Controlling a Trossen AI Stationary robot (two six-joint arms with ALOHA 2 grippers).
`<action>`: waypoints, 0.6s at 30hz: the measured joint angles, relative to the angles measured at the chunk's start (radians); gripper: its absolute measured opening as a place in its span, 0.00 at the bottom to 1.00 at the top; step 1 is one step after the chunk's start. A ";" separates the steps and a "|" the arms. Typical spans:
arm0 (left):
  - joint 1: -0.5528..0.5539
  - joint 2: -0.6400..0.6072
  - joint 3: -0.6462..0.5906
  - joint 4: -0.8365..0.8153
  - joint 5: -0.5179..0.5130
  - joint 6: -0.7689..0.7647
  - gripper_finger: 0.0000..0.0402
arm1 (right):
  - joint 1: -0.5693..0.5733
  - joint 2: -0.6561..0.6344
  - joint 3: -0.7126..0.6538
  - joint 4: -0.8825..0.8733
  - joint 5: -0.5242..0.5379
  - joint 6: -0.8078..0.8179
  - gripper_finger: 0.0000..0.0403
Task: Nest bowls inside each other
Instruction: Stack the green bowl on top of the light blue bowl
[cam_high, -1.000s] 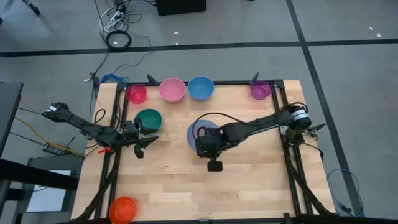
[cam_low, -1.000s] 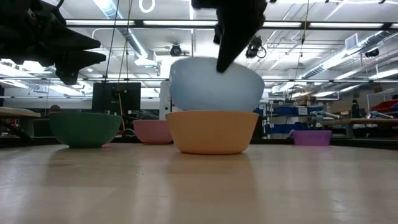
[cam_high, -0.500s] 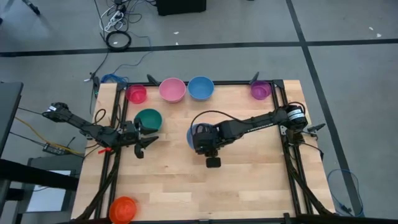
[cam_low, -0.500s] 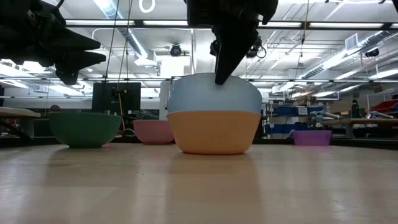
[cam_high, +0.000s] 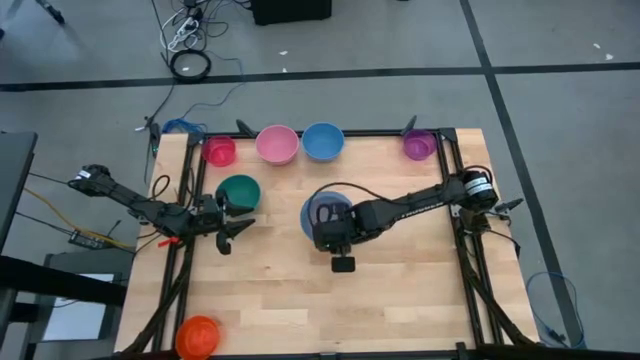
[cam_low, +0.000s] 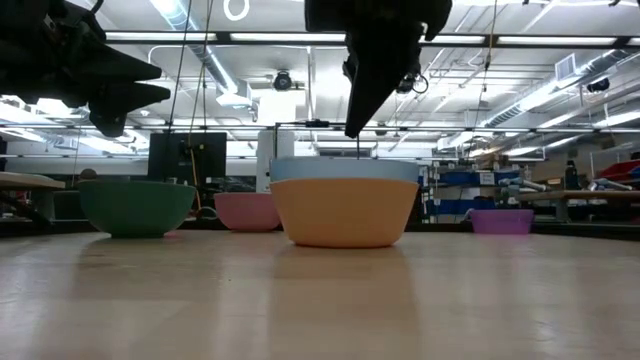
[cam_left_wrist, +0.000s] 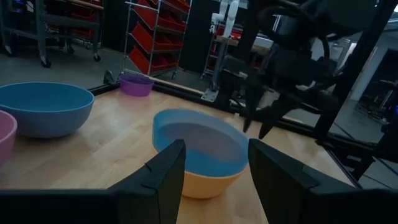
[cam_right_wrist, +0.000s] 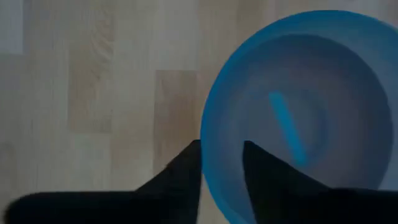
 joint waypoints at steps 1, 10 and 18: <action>0.000 0.000 0.000 0.000 0.000 0.000 0.46 | 0.003 0.000 -0.006 0.010 0.000 0.003 0.19; 0.000 0.000 0.000 0.001 0.000 -0.001 0.46 | 0.016 -0.005 -0.026 0.058 0.081 -0.027 0.06; 0.000 0.000 0.000 -0.074 -0.120 -0.027 0.46 | -0.048 -0.082 0.025 0.061 0.121 -0.096 0.20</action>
